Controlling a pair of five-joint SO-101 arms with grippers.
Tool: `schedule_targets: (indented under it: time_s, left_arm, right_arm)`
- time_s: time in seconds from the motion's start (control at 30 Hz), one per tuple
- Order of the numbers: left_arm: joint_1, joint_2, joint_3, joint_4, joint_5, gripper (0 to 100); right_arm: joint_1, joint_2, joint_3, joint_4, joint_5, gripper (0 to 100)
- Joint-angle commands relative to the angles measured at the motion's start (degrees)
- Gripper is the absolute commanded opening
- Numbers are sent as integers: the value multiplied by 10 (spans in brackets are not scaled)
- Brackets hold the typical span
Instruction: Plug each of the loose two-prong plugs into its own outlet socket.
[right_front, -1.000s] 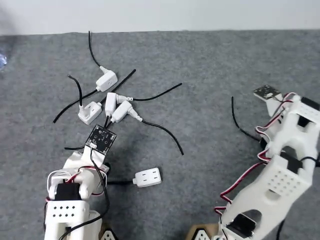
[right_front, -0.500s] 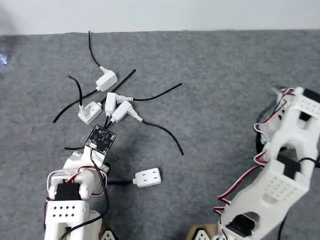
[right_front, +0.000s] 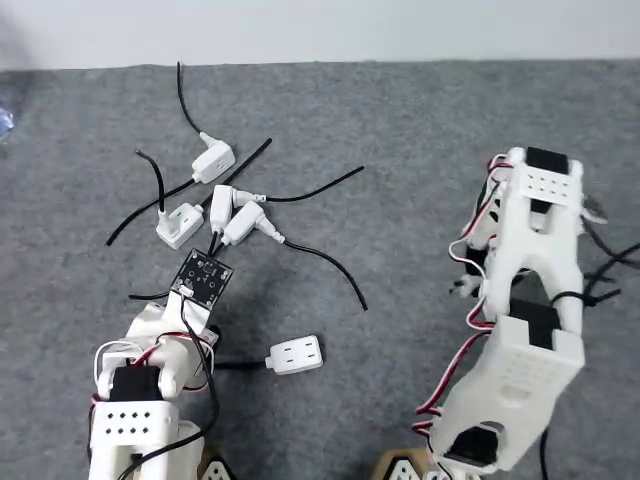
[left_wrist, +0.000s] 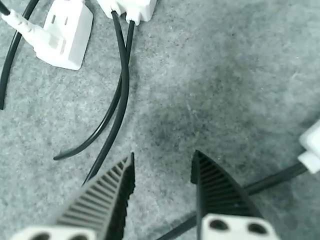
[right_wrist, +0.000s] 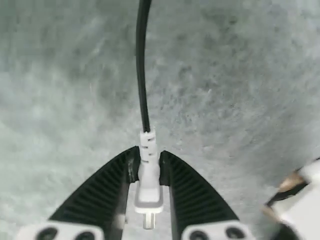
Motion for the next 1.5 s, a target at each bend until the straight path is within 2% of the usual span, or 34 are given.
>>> schedule_targets:
  time_s: [0.0,0.03,0.1,0.17,0.3,0.37,0.47,0.53,0.6,0.8,0.93,1.07,1.17,1.23,1.3,1.47]
  left_arm:
    - [3,-6,-4,-13,7,170]
    - [3,-6,-4,-14,7,170]
    - [3,-6,-4,-15,7,170]
    - [4,-6,-4,-15,7,170]
    - [4,-6,-4,-15,7,170]
    - [4,-6,-4,-14,7,170]
    - [4,-6,-4,-14,7,170]
    - [4,-6,-4,-14,7,170]
    - [4,-6,-3,-14,7,170]
    - [4,-6,-3,-16,7,170]
    - [4,-6,-3,-16,7,170]
    - [4,-5,-3,-16,7,170]
    - [4,-6,0,-18,7,170]
    - [13,-6,2,-18,7,170]
    - [26,-6,3,-18,6,170]
    - [27,-6,3,-17,5,170]
  right_arm:
    - [23,-15,-13,-17,-35,11]
    - [26,-9,-13,-29,-30,23]
    - [26,3,-10,-51,23,108]
    - [29,21,-9,-40,44,257]
    - [28,47,-9,12,-4,600]
    - [25,51,-10,29,-12,737]
    - [24,36,-21,41,7,823]
    - [28,10,-38,43,91,821]
    - [32,-26,-55,43,239,821]
    - [35,-128,-58,43,825,821]
    - [66,-153,-40,44,1058,822]
    - [128,-197,9,44,1295,822]
    - [159,-241,54,44,1390,817]
    - [162,-268,75,44,1401,760]
    - [162,-291,91,44,1406,639]
    - [167,-330,125,39,1407,242]
